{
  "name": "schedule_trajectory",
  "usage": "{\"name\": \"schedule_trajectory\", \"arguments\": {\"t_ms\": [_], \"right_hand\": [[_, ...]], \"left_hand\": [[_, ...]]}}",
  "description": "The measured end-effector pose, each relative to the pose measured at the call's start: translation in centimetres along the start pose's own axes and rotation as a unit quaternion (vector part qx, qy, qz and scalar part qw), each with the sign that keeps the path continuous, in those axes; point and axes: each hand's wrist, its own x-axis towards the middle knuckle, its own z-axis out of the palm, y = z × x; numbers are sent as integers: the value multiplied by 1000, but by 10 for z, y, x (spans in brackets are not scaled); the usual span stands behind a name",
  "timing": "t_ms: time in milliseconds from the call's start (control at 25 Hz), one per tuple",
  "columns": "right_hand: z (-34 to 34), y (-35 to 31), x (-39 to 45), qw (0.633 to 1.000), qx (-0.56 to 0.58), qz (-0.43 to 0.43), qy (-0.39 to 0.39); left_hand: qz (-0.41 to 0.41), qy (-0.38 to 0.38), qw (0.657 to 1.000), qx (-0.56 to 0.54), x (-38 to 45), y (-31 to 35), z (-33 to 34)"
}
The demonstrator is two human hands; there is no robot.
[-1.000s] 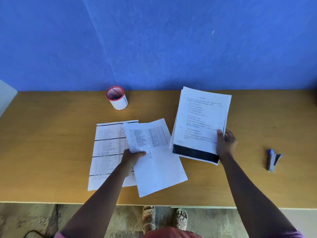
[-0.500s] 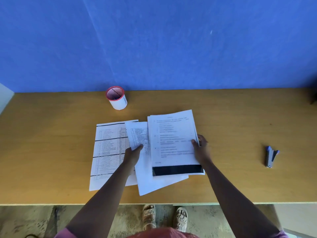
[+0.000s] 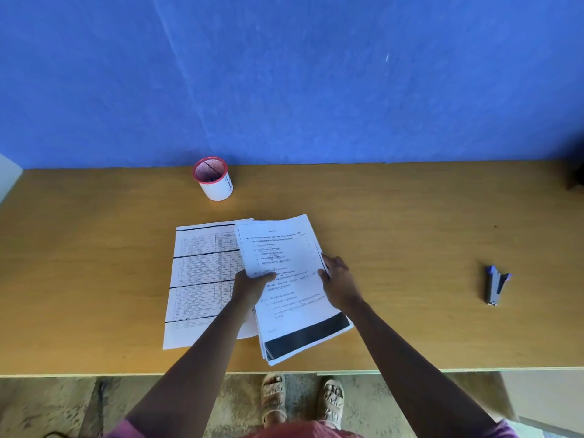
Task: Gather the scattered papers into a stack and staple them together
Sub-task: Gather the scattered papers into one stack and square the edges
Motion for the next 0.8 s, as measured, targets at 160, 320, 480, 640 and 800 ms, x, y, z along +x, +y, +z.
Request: {"name": "schedule_trajectory", "arguments": {"t_ms": [160, 320, 480, 640, 800], "right_hand": [[-13, 10, 2, 998, 23, 57, -17], [-42, 1, 0, 948, 301, 102, 22], [-67, -24, -6, 895, 436, 88, 12], [-81, -45, -7, 898, 429, 29, 96], [-98, -57, -7, 884, 447, -15, 133]], "left_hand": [[19, -26, 999, -1, -5, 6, -2], [57, -106, 993, -6, -14, 26, -2], [101, -117, 988, -25, -23, 45, 12], [154, -69, 985, -38, -30, 61, 28], [198, -40, 978, -57, -36, 74, 40]]}}
